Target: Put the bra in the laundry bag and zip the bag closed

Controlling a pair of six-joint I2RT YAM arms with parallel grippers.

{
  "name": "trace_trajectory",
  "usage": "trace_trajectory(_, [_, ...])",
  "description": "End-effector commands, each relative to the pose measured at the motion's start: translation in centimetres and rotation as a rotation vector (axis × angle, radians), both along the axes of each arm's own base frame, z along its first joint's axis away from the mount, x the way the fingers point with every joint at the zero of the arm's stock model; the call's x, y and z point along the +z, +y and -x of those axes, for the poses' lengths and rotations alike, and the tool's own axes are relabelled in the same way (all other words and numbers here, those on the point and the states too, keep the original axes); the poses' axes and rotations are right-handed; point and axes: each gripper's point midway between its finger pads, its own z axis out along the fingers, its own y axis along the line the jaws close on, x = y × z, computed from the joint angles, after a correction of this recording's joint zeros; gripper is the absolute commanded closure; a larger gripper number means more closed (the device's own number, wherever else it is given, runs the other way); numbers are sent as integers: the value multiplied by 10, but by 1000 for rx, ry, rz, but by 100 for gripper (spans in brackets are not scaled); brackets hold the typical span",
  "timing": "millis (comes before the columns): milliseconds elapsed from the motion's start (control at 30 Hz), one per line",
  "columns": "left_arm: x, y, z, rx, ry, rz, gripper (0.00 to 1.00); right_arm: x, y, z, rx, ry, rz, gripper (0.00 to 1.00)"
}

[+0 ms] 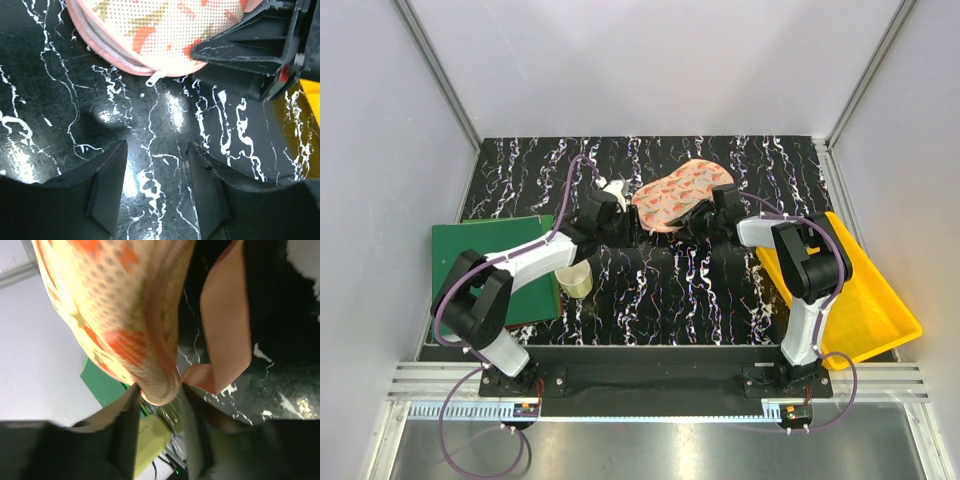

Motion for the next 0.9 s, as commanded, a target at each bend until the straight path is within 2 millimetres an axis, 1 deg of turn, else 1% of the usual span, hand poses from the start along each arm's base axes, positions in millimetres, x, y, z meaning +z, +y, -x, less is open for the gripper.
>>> trace_trajectory(0, [20,-10,-15,-46,-90,39,43,21,-4,-35,-72,-111,28,62])
trace_trajectory(33, [21,-12,-16,-61,-97,37,43,21,-4,-34,-65,-106,29,73])
trace_trajectory(100, [20,-16,-21,-66,-103,38,43,26,0,-32,-38,-110,15,84])
trace_trajectory(133, [18,-18,-22,-81,-106,31,42,29,1,-32,-32,-112,9,91])
trace_trajectory(167, [11,-20,-23,-91,-92,25,42,32,4,-29,-17,-105,-10,94])
trace_trajectory(200, [13,-25,-25,-103,-99,27,41,34,4,-27,-12,-104,-19,96])
trace_trajectory(233, [8,-28,-26,-116,-96,15,41,40,5,-26,-4,-111,-30,100])
trace_trajectory(300, [10,-32,-31,-116,-101,13,37,48,6,-22,5,-117,-40,100])
trace_trajectory(333, [6,-35,-31,-123,-92,11,37,50,6,-20,11,-120,-41,100])
trace_trajectory(367, [11,-38,-35,-127,-104,14,36,52,6,-18,16,-121,-40,100])
trace_trajectory(400, [11,-39,-38,-131,-103,5,34,56,5,-17,16,-126,-44,100])
trace_trajectory(433, [1,-39,-39,-133,-77,-18,34,56,5,-14,21,-124,-46,100])
trace_trajectory(467, [4,-42,-43,-139,-73,-26,34,57,4,-13,22,-124,-47,100])
trace_trajectory(533, [-1,-44,-47,-149,-71,-44,35,60,5,-10,27,-123,-58,100])
trace_trajectory(600, [0,-44,-53,-142,-83,-59,37,64,5,-9,28,-129,-64,100])
trace_trajectory(633, [-9,-40,-53,-136,-59,-86,37,63,4,-8,27,-123,-66,100])
trace_trajectory(667, [-6,-43,-57,-137,-69,-89,37,66,5,-7,30,-129,-71,100])
trace_trajectory(733, [-8,-43,-61,-136,-71,-103,38,69,5,-7,31,-132,-77,100])
trace_trajectory(767, [-9,-42,-62,-135,-69,-108,39,70,5,-6,31,-132,-77,100])
trace_trajectory(800, [-13,-42,-63,-134,-63,-122,40,71,5,-7,28,-135,-77,100])
trace_trajectory(867, [-12,-40,-67,-123,-68,-134,43,71,6,-6,32,-132,-83,100])
